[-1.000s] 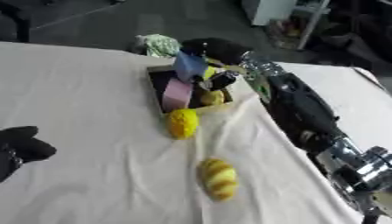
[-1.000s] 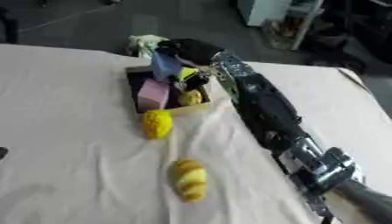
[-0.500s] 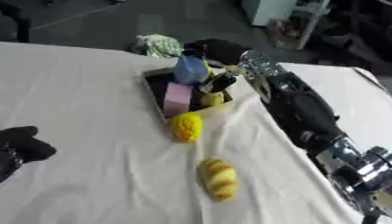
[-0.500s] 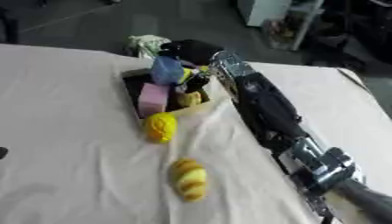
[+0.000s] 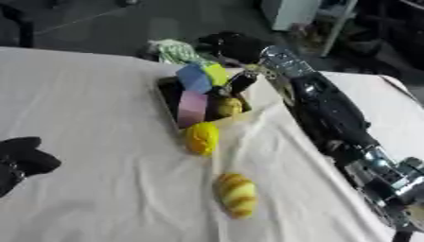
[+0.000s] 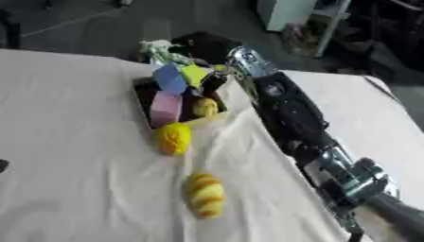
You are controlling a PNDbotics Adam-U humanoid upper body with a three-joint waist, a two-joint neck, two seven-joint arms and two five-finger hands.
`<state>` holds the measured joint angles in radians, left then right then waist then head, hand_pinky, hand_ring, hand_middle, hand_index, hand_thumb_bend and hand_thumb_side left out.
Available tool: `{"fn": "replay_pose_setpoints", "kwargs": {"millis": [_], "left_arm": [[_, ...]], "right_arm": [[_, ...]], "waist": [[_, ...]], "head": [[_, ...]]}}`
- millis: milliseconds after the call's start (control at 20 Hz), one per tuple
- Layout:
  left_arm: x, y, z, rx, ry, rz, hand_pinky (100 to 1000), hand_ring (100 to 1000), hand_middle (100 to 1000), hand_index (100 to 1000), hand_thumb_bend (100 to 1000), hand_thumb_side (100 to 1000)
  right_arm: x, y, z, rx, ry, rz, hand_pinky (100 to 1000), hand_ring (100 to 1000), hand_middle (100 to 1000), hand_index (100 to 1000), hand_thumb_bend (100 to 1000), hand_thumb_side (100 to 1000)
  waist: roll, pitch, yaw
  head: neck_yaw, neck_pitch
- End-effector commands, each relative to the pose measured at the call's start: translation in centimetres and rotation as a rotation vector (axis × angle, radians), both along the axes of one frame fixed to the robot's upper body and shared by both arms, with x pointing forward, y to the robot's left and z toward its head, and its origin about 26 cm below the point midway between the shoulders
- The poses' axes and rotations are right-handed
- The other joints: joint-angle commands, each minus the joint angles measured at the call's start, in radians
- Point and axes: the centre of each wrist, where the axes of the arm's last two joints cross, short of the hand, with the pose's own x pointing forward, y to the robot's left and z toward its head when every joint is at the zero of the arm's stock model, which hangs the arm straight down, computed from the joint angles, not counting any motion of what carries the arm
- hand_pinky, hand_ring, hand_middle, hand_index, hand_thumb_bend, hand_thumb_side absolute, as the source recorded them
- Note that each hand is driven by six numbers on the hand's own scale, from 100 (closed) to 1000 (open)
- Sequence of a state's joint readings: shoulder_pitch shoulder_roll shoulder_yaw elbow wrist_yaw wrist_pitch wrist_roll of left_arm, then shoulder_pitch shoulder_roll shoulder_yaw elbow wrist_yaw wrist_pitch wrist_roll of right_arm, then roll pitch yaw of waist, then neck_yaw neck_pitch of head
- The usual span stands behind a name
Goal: Pick up objects on the table and place them in the box.
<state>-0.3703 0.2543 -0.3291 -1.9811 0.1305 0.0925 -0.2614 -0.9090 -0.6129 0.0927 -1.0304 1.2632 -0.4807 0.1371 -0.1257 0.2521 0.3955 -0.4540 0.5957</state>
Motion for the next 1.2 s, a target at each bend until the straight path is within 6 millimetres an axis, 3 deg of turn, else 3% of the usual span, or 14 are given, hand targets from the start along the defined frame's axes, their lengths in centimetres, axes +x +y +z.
{"fn": "replay_pose_setpoints", "kwargs": {"millis": [50, 250, 350, 450, 650, 950, 1200], "left_arm": [[-0.2, 0.1, 0.6, -0.001, -0.017, -0.001, 816, 737, 648, 841, 100, 711], [-0.3, 0.3, 0.4, -0.002, -0.008, 0.004, 816, 736, 648, 841, 100, 709], [-0.3, 0.4, 0.3, 0.000, 0.000, 0.010, 816, 736, 648, 841, 100, 711], [-0.3, 0.5, 0.1, 0.001, 0.006, 0.016, 816, 736, 647, 841, 100, 710], [-0.4, 1.0, -0.4, 0.005, 0.021, 0.045, 815, 735, 647, 840, 100, 708], [-0.4, 2.1, -0.9, -0.002, 0.027, 0.119, 812, 734, 648, 838, 100, 704], [-0.4, 3.0, -1.3, -0.019, 0.031, 0.192, 809, 724, 640, 834, 100, 697]], "right_arm": [[-0.7, -0.9, 2.9, -0.021, -0.084, -0.013, 976, 1000, 1000, 1000, 447, 405], [-1.7, -1.0, 4.1, -0.008, -0.124, 0.038, 966, 1000, 1000, 1000, 436, 398], [-2.4, -0.9, 4.8, 0.015, -0.133, 0.089, 959, 1000, 1000, 1000, 447, 322], [-3.2, -0.8, 5.0, 0.056, -0.110, 0.144, 945, 1000, 1000, 1000, 399, 256], [-5.8, 0.5, 5.4, 0.097, -0.055, 0.279, 938, 1000, 1000, 1000, 347, 241], [-8.7, 3.5, 4.2, 0.101, 0.066, 0.414, 920, 982, 1000, 1000, 235, 233], [-9.1, 5.8, 2.3, 0.055, 0.184, 0.478, 916, 977, 984, 1000, 180, 259]], "waist": [[0.006, -0.023, -0.003], [0.006, -0.033, -0.011], [0.007, -0.040, -0.018], [0.008, -0.046, -0.025], [0.012, -0.063, -0.046], [0.021, -0.072, -0.062], [0.034, -0.076, -0.065]], "head": [[0.001, -0.013], [0.009, -0.009], [0.014, -0.004], [0.021, 0.001], [0.046, 0.016], [0.076, 0.024], [0.091, 0.034]]}}
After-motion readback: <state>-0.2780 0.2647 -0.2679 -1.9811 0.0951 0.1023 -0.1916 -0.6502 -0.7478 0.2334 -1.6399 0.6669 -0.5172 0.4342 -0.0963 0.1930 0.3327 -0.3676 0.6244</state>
